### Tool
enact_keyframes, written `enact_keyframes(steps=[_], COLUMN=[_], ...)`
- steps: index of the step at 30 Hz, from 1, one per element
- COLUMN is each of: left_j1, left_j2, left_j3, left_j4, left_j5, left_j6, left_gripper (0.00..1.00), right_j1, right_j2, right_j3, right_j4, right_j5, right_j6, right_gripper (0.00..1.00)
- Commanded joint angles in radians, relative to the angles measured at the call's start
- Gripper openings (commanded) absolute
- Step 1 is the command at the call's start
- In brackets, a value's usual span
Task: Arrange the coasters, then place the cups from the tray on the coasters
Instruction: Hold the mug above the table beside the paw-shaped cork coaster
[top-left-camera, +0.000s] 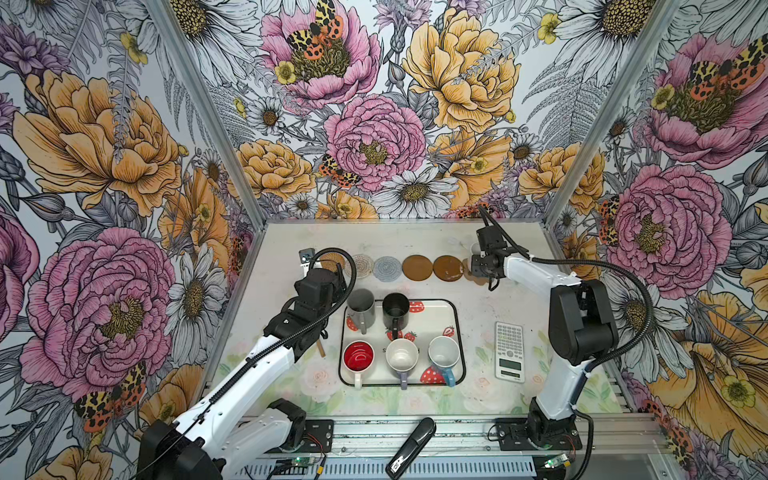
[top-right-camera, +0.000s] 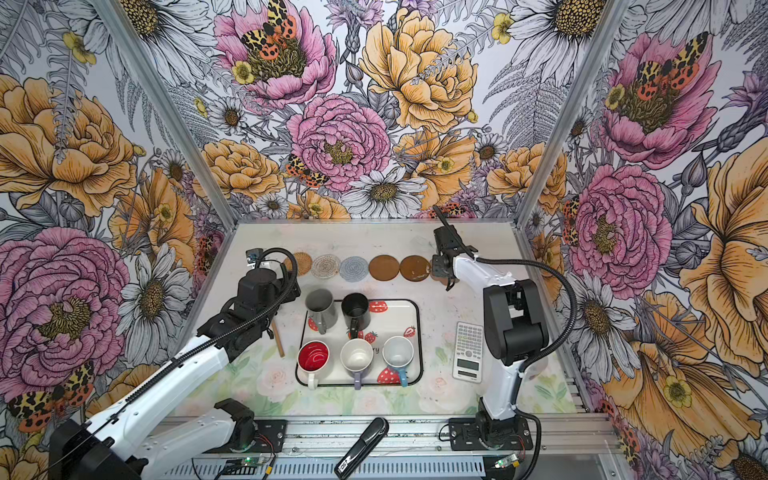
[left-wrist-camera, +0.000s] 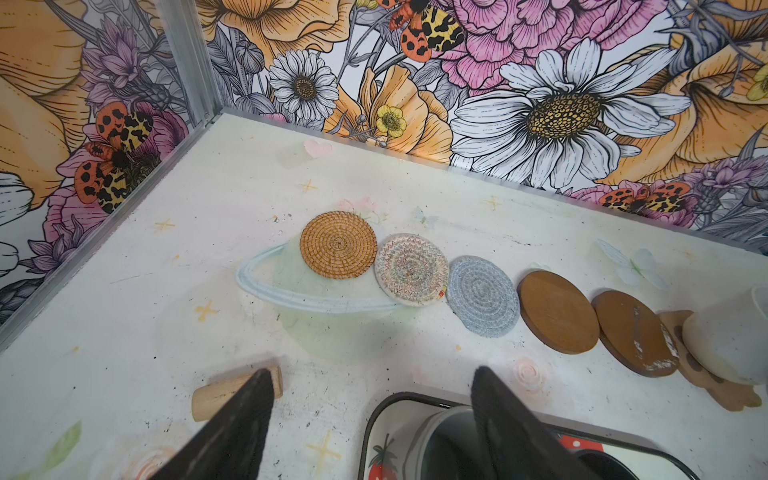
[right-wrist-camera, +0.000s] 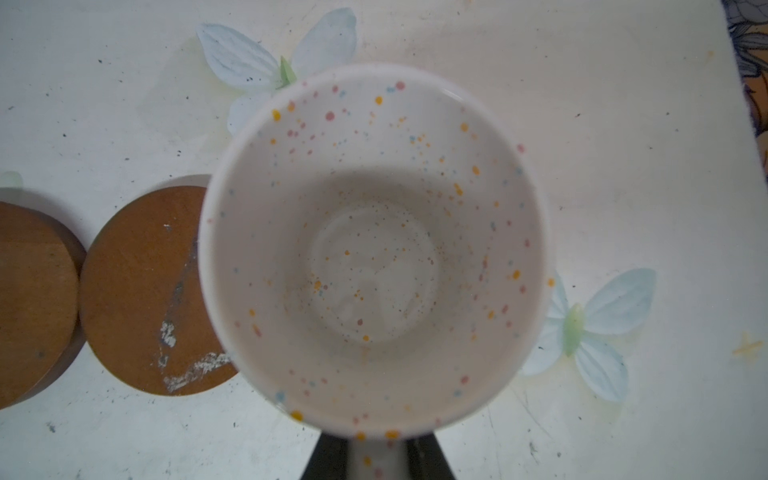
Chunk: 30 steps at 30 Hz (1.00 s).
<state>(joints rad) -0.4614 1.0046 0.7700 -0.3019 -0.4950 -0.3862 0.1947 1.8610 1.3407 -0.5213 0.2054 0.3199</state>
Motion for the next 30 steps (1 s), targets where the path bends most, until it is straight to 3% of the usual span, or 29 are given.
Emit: enact_keyframes(steps=[1,30], left_j1=[0.009,0.009], left_j2=[-0.001,0.001], left_j3=[-0.005,0.000], left_j4=[0.003,0.000], left_j5=[0.018,0.024], left_j6=[0.005,0.007], left_gripper=[0.77,0.77], right_j1=[-0.006,-0.005], right_j2=[-0.006,-0.021], right_j3=[0.055,0.019], right_j4=[0.092,0.088], right_j5=[0.014,0.019], right_j6=[-0.005,0.012], right_gripper=[0.00,0.00])
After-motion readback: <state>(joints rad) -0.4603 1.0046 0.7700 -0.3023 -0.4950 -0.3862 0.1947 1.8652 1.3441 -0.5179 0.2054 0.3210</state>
